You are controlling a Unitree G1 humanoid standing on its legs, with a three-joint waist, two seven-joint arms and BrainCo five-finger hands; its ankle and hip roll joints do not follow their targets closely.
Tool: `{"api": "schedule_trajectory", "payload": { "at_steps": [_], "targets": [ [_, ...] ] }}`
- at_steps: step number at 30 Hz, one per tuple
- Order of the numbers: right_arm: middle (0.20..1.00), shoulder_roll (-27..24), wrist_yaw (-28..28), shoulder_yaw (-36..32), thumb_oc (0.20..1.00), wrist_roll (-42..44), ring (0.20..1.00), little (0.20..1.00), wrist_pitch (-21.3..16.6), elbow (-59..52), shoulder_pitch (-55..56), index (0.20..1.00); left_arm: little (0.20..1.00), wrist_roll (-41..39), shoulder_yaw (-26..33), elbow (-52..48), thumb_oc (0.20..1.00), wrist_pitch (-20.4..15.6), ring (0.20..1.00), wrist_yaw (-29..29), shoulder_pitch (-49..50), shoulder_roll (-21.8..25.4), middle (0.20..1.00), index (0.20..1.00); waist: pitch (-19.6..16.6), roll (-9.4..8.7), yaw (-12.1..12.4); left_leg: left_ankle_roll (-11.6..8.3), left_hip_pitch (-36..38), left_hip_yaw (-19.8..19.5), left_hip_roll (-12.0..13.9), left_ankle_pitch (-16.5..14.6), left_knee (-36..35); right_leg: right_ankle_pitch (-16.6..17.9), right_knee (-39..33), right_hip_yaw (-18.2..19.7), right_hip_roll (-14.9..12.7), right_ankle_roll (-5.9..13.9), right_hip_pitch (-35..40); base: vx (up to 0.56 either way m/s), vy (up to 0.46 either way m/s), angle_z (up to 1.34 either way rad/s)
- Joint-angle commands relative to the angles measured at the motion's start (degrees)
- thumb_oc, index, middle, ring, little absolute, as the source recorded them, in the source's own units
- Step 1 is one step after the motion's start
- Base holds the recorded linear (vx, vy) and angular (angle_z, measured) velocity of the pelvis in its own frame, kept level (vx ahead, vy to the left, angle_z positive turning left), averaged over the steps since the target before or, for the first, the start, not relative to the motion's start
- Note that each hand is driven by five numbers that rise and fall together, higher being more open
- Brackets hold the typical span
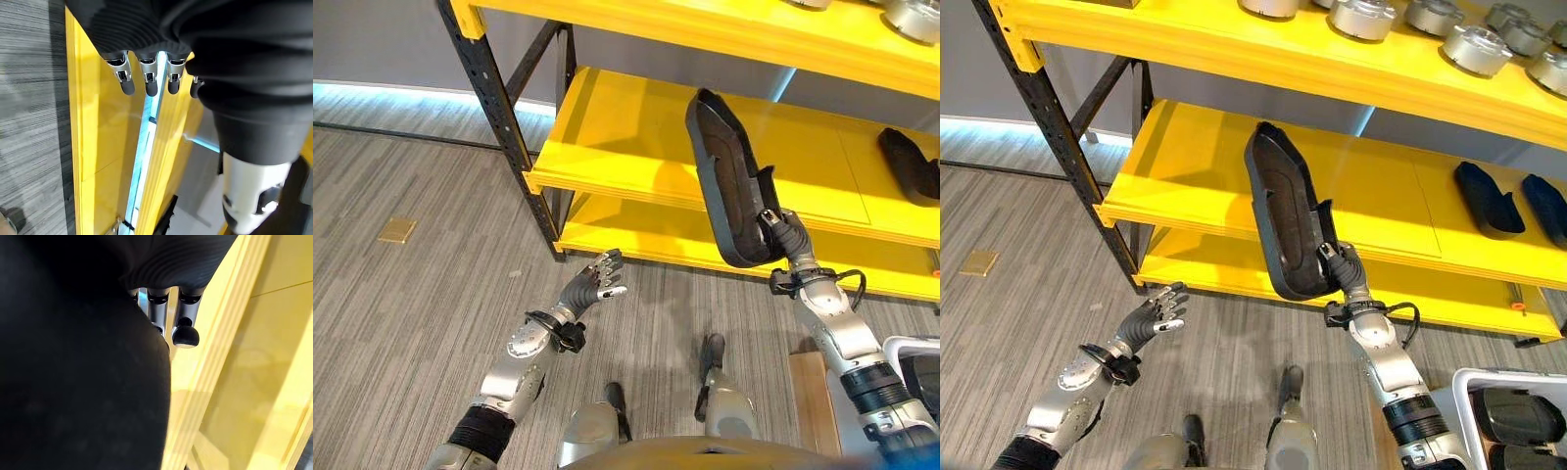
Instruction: Move parts from the plastic box to the shelf.
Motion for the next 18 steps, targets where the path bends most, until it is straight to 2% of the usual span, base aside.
{"api": "schedule_trajectory", "payload": {
  "at_steps": [1, 2, 3, 5, 11, 13, 17, 18],
  "targets": [
    [0.200, -3.11, -1.05, -4.86, 0.200, 3.08, 0.200, 0.200, -2.16, -5.06, -6.45, 0.200, 1.000, -0.77, -0.56, -8.57, 1.000, -2.99, 1.000, 0.59, 0.52, -0.02, 1.000, 1.000, -1.08, 1.02, 0.09, -2.83, 4.58, 0.17, 6.19, -2.49, -0.90, -2.13, 7.18, -3.35, 2.73, -1.83, 3.27, 0.00, -0.317, 0.67],
    [0.200, -3.44, -1.41, -4.90, 0.200, 2.99, 0.200, 0.200, -1.54, -5.04, -6.95, 0.200, 1.000, -2.26, -0.12, -8.76, 1.000, -2.85, 1.000, 0.82, 0.50, -0.27, 1.000, 1.000, -1.17, 1.32, 0.09, -3.39, 4.81, 0.53, 7.02, -1.49, -1.87, -3.94, 7.90, -4.01, 3.29, -2.09, 3.55, -0.02, -0.210, 0.40],
    [0.200, -3.51, -1.73, -4.99, 0.200, 2.05, 0.200, 0.200, -0.32, -4.98, -7.76, 0.200, 1.000, -2.10, 0.21, -9.05, 1.000, -2.60, 1.000, 0.70, 0.29, -0.99, 1.000, 1.000, -1.27, 1.97, 0.13, -4.45, 5.25, 1.03, 8.42, 0.84, -4.14, -6.49, 9.17, -5.46, 4.18, -2.96, 4.40, -0.01, -0.245, 0.09],
    [0.200, -4.30, -2.34, -5.17, 0.200, 1.45, 0.200, 0.200, 0.56, -3.63, -8.92, 0.200, 1.000, -1.18, 0.13, -9.14, 1.000, -1.92, 1.000, -0.06, 0.53, -1.68, 1.000, 1.000, -1.40, 2.65, 0.20, -5.54, 5.86, 1.58, 9.81, 2.93, -6.07, -8.75, 10.49, -6.86, 5.06, -4.48, 5.22, 0.04, -0.217, -0.09],
    [0.200, -7.12, -3.97, -6.01, 0.200, 1.66, 0.200, 0.200, 2.49, -2.67, -11.28, 0.200, 1.000, -0.67, -0.06, -8.97, 1.000, -1.39, 1.000, -2.02, 0.98, -1.37, 1.000, 1.000, -1.36, 4.30, -0.46, -8.24, 5.36, 1.65, 13.76, 7.65, -8.93, -12.63, 12.50, -7.67, 7.85, -7.31, 6.41, 0.04, -0.216, 0.01],
    [0.200, -7.56, -4.71, -6.16, 0.200, 2.43, 0.200, 0.200, 3.01, -2.14, -12.57, 0.200, 1.000, -0.30, -0.47, -8.95, 1.000, -1.90, 1.000, -2.19, -0.10, -1.01, 1.000, 1.000, -0.96, 4.85, -0.80, -8.61, 4.87, 1.37, 14.44, 8.06, -8.81, -13.57, 14.13, -7.40, 8.27, -7.78, 5.60, -0.03, -0.260, -0.05],
    [0.200, -8.08, -5.68, -6.72, 0.200, 2.90, 0.200, 0.200, 4.09, -1.28, -14.37, 0.200, 1.000, -3.90, -0.34, -8.91, 1.000, -3.46, 1.000, 2.45, -1.14, -0.99, 1.000, 1.000, -0.61, 5.94, -1.87, -9.10, 5.21, 1.61, 15.38, 7.60, -7.02, -16.36, 18.25, -6.84, 8.39, -9.28, 4.56, 0.02, -0.188, -0.04],
    [0.200, -7.69, -6.83, -7.33, 0.200, 2.60, 0.200, 0.200, 4.13, -2.50, -13.25, 0.200, 1.000, -4.49, 0.05, -8.55, 1.000, -3.26, 1.000, 1.74, -2.02, -1.73, 1.000, 1.000, 0.10, 6.58, -2.29, -10.13, 0.76, 1.35, 16.21, 11.85, 1.22, -17.23, 17.79, -7.44, 9.08, -11.34, 5.46, 0.03, -0.179, -0.04]
  ]
}}
